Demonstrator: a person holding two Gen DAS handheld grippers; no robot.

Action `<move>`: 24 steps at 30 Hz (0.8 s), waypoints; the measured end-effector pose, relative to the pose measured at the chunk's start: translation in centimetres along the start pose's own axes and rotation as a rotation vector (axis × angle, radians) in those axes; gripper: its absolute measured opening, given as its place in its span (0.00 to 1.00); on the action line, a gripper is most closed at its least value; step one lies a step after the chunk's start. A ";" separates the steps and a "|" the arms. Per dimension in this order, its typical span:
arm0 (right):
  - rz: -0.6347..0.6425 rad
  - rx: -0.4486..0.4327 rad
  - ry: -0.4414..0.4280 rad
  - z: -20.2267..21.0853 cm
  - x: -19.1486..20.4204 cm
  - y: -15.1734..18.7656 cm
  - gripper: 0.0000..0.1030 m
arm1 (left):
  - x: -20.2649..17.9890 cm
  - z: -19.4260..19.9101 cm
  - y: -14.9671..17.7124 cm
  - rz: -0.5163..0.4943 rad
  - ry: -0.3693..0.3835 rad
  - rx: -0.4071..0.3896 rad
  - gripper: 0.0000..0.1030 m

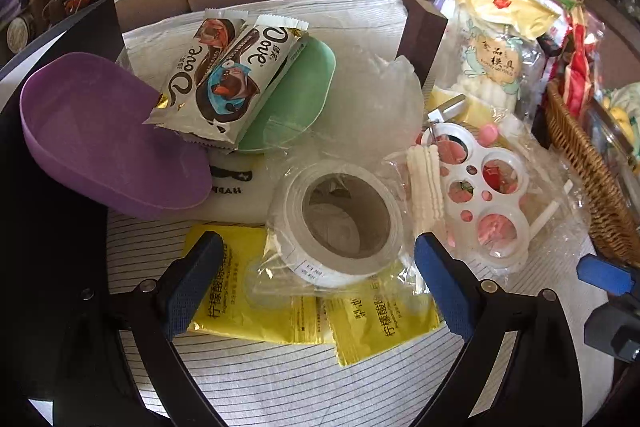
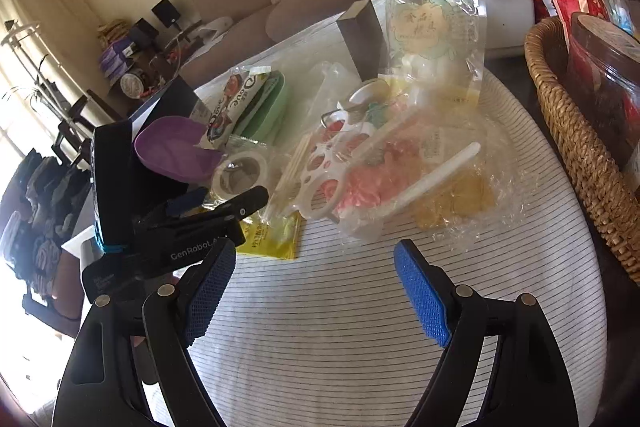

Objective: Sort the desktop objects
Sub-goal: 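Grasp the wrapped white tape roll with the left tool and lift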

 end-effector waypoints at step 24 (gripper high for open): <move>-0.059 0.025 -0.069 -0.4 1.0 1.1 0.82 | 1.3 14.4 6.9 0.158 0.213 0.029 0.51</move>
Point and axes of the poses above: each gripper's, at about its wrist camera, not at the fingertips, and z roughly against the way its jaws point, x to its left, y to its underside, the point moved 4 cm from there along -z, roughly the way its jaws point, and after that the axes turned 6 degrees about -x, right-handed, at the moved point
